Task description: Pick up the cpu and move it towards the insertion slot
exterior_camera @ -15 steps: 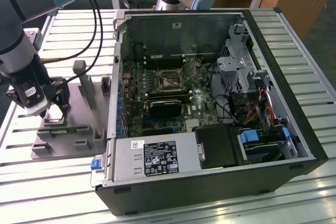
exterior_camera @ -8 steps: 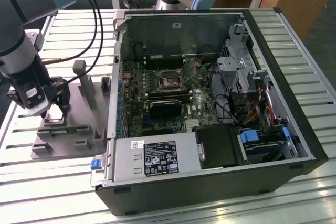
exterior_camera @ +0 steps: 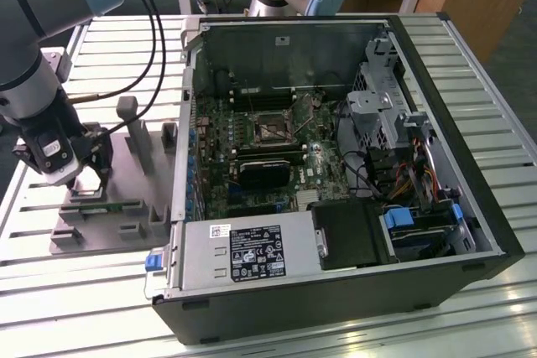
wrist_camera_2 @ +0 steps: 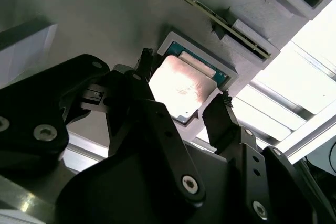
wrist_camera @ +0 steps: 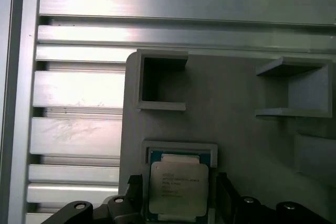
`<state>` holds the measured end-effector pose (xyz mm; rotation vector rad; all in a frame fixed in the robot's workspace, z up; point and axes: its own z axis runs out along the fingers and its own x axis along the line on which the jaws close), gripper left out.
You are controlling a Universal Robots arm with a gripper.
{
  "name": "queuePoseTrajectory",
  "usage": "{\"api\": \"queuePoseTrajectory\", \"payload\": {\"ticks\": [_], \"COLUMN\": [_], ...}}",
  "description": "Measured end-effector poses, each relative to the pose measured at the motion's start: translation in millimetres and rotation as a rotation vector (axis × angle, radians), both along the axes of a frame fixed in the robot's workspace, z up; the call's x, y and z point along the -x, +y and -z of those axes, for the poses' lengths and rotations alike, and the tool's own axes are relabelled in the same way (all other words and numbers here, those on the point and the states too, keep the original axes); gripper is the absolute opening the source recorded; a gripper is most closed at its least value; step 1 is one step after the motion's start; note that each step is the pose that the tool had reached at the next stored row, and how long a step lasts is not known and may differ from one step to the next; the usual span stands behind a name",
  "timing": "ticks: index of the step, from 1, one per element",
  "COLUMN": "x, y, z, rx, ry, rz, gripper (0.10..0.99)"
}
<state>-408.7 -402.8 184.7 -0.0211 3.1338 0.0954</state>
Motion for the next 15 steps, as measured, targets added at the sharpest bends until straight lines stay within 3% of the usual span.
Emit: {"api": "queuePoseTrajectory", "payload": {"ticks": [11, 14, 15], "x": [0.0, 0.0, 0.0], "y": [0.3, 0.4, 0.4], "z": [0.8, 0.8, 0.9], "rx": [0.000, 0.000, 0.000], "ry": [0.0000, 0.0001, 0.0001], "rz": [0.000, 0.000, 0.000], "gripper": [0.663, 0.537, 0.537]}}
